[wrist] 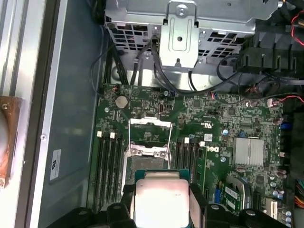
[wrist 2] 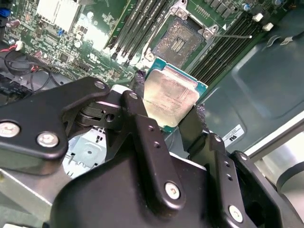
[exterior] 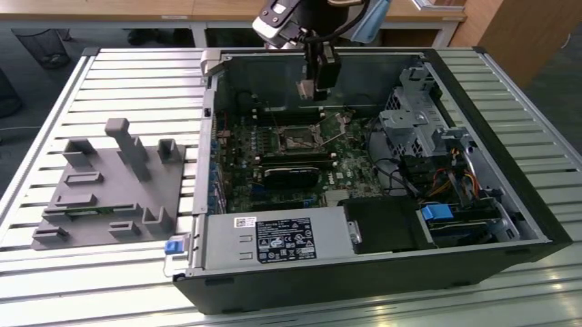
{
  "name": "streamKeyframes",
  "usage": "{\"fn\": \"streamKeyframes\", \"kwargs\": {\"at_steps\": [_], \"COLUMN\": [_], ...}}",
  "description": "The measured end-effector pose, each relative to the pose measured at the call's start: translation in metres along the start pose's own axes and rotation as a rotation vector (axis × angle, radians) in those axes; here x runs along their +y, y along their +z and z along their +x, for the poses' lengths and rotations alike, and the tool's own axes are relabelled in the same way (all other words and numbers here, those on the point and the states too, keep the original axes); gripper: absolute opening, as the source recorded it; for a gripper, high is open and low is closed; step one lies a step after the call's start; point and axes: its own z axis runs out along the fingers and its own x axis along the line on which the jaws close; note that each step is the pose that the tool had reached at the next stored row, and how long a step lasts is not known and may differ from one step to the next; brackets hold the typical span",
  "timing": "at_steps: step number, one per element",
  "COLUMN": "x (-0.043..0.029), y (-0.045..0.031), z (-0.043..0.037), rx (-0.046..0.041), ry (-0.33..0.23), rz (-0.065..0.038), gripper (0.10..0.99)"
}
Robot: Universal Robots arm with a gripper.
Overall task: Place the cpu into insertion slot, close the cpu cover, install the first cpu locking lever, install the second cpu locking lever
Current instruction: 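Place the cpu into insertion slot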
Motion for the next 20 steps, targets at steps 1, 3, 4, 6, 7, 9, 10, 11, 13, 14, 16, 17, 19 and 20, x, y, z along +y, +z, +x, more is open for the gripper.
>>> {"fn": "streamKeyframes", "kwargs": {"at_steps": [1, 3, 4, 6, 7, 9, 10, 11, 13, 14, 16, 17, 19, 20], "x": [-0.0001, -0.0004, -0.0006, -0.0020, -0.0021, -0.0023, -0.0025, -0.0027, -0.0030, -0.0031, -0.0034, -0.0035, -0.0037, -0.0038], "y": [0.0011, 0.0041, 0.0058, 0.0093, 0.0111, 0.0149, 0.0166, 0.0185, 0.0220, 0.0238, 0.0270, 0.0284, 0.0310, 0.0322], "z": [0.0000, 0.0000, 0.0000, 0.0010, 0.0013, 0.0014, 0.0014, 0.0014, 0.0013, 0.0013, 0.0012, 0.0012, 0.0012, 0.0012], "rx": [-0.0009, -0.0025, -0.0038, -0.0042, -0.0040, -0.0035, -0.0035, -0.0034, -0.0036, -0.0038, -0.0052, -0.0059, -0.0068, -0.0070], "ry": [0.000, 0.000, 0.000, -0.003, -0.007, -0.012, -0.013, -0.013, -0.013, -0.013, -0.013, -0.013, -0.013, -0.013], "rz": [0.001, 0.001, 0.002, 0.002, 0.002, 0.002, 0.002, 0.002, 0.002, 0.002, 0.002, 0.002, 0.002, 0.002], "gripper": [0.541, 0.541, 0.541, 0.541, 0.541, 0.541, 0.541, 0.541, 0.541, 0.541, 0.541, 0.541, 0.541, 0.541]}}
